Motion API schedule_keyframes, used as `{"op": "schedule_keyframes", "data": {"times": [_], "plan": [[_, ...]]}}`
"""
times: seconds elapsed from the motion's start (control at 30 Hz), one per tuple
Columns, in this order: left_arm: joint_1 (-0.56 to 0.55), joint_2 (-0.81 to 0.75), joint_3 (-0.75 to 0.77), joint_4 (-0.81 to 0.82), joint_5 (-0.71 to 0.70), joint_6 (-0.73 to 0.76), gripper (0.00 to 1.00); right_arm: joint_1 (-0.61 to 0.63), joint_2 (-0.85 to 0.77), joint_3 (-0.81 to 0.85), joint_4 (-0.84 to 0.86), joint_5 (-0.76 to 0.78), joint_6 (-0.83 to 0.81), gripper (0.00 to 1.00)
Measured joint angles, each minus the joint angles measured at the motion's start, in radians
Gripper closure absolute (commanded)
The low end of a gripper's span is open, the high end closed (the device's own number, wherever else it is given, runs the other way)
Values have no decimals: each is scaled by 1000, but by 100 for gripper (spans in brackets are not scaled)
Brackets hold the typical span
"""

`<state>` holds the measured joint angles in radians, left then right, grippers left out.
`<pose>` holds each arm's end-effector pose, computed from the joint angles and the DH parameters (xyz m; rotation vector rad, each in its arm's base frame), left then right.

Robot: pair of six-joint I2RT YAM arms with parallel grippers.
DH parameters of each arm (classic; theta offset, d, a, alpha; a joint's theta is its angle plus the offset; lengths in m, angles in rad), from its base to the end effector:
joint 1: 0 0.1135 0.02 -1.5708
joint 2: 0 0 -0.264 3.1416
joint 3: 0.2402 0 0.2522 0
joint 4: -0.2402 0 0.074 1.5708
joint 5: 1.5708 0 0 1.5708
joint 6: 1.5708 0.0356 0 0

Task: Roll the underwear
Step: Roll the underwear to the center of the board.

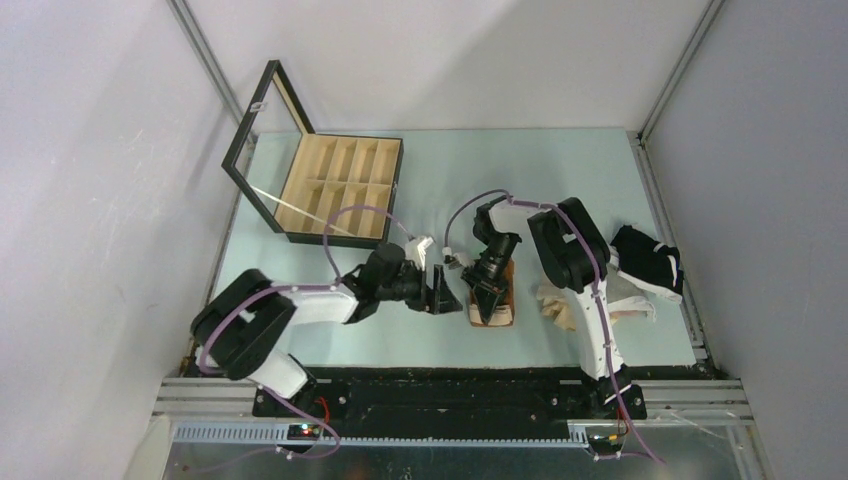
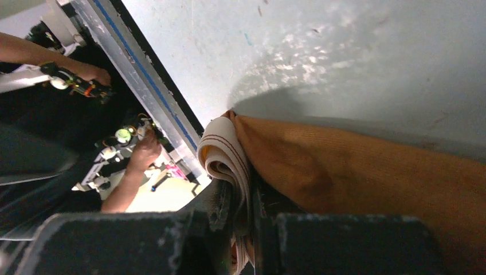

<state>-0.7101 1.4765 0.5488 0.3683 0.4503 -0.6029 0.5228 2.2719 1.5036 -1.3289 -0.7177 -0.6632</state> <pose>0.2022 -0.1942 0.1600 0.4174 2.2969 -1.2029 0.2980 0.1988 0.1010 1.1883 -2.2156 -0.9832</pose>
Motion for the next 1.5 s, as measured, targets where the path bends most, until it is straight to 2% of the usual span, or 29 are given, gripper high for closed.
{"op": "schedule_keyframes", "data": {"times": [0.17, 0.33, 0.43, 0.53, 0.73, 0.8, 0.83, 0.87, 0.97, 1.07, 1.13, 1.17, 1.2, 1.23, 1.27, 1.3, 1.33, 1.37, 1.43, 1.5], "plan": [[-23, 191, -10, 178, 103, -131, 24, -16, 8, 0, -1, -10, 44, 100], [-31, 314, 24, 330, 174, -219, 33, -19, 10, 0, 0, -11, 62, 100], [-42, 374, 67, 356, 211, -243, 39, -19, 10, 0, 1, -11, 63, 100], [-50, 426, 113, 357, 244, -254, 38, -20, 10, 0, 2, -11, 66, 100], [-61, 414, 156, 246, 220, -227, 43, -23, 10, -6, 6, -18, 69, 100], [-68, 401, 155, 219, 203, -214, 56, -24, 10, -7, 7, -21, 70, 100], [-72, 401, 156, 212, 198, -206, 67, -24, 10, -8, 8, -22, 71, 100], [-77, 402, 156, 203, 193, -201, 71, -26, 10, -10, 9, -24, 73, 100], [-93, 414, 169, 177, 180, -179, 91, -28, 9, -14, 13, -26, 83, 100], [-96, 415, 185, 148, 182, -163, 100, -30, 2, -26, 25, -29, 94, 97], [-97, 415, 204, 112, 185, -151, 100, -31, -11, -40, 42, -29, 104, 86], [-97, 417, 217, 88, 188, -145, 100, -31, -23, -52, 55, -27, 111, 72], [-97, 422, 233, 62, 193, -137, 100, -31, -31, -60, 64, -24, 115, 65], [-97, 428, 251, 39, 198, -128, 100, -32, -42, -70, 74, -23, 122, 51], [-97, 435, 272, 16, 200, -119, 100, -34, -55, -81, 80, -24, 149, 45], [-98, 443, 293, -8, 200, -105, 100, -39, -66, -90, 84, -27, 168, 18], [-99, 447, 311, -25, 207, -87, 100, -49, -85, -102, 84, -23, 206, 9], [-101, 447, 327, -35, 211, -66, 100, -68, -110, -117, 83, -3, 269, 3], [-102, 429, 363, -49, 200, -31, 100, -132, -196, -149, 100, 36, 309, 1], [-106, 444, 398, -79, 160, -6, 100, -177, -328, -189, 208, 110, 305, 1]]}}
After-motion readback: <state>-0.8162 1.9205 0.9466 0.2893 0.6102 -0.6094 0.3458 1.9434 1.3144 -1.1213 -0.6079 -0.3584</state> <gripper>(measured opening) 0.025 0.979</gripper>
